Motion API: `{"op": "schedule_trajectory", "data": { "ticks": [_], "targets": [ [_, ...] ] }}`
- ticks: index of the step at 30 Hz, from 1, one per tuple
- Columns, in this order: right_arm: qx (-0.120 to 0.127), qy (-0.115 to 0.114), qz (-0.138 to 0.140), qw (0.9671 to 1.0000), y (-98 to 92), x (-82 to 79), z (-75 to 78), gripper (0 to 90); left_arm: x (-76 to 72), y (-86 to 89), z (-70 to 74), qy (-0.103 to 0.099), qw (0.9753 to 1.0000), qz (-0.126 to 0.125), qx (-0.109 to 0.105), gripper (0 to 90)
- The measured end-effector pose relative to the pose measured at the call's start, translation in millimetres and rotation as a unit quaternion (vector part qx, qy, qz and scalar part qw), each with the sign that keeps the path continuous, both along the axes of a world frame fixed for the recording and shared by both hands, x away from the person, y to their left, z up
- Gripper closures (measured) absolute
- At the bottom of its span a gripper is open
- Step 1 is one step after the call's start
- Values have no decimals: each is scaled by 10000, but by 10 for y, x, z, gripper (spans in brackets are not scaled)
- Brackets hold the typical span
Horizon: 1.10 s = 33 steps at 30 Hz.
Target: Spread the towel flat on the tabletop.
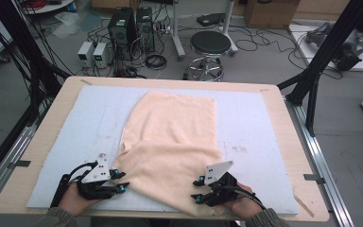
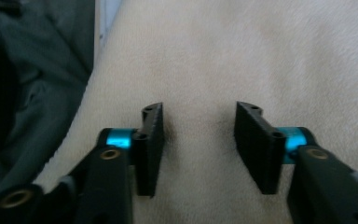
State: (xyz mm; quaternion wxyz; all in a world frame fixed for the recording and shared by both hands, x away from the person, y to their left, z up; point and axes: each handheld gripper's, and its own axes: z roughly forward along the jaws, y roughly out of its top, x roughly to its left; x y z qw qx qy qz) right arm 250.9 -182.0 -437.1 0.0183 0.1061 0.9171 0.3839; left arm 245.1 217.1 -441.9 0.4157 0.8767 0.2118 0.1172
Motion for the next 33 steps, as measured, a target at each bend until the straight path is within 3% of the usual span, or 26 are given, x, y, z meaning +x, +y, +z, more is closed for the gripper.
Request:
{"op": "schedule_trajectory", "data": {
  "ticks": [2,3,5,8,10,13,15,16,17,19,21,24,26,30,33],
  "targets": [
    [61,82,109,9999,4,40,1,800,18,-32,39,35,10000,-1,68,768],
    [53,98,115,9999,20,41,8,838,11,-42,69,-25,10000,-38,88,788],
    [-42,29,205,9998,47,42,53,855,-19,-32,152,-56,9999,-113,-93,802],
    [351,-46,250,9991,42,6,262,855,-45,58,417,-63,9984,-292,-485,802],
    [412,-281,166,9986,11,32,419,854,-2,99,618,-203,9975,-250,-634,802],
    [445,-607,-230,9969,-95,234,642,853,246,51,814,-345,9974,54,-634,798],
    [370,-732,-623,9947,-179,457,711,853,505,-54,823,-255,9964,337,-731,787],
    [339,-727,-821,9934,-212,586,711,852,646,-127,793,-217,9962,543,-651,781],
    [321,-674,-964,9925,-238,719,685,850,787,-196,742,-152,9953,758,-577,762],
    [233,-465,-1269,9906,-273,944,580,845,1000,-294,630,9,9914,1217,-477,633],
    [116,-216,-1464,9889,-315,1105,444,829,1072,-304,563,124,9891,1359,-546,539],
    [96,22,-1581,9874,-369,1193,307,781,949,-269,546,-93,9910,1247,-481,489],
    [43,-6,-1599,9871,-388,1199,282,723,825,-223,544,-277,9919,1117,-543,473],
    [226,-293,-1551,9872,-425,1074,419,695,596,-152,502,-462,9912,988,-754,478],
    [339,-576,-1417,9876,-456,903,549,684,495,-138,443,-499,9918,891,-762,490]
  ]
}}
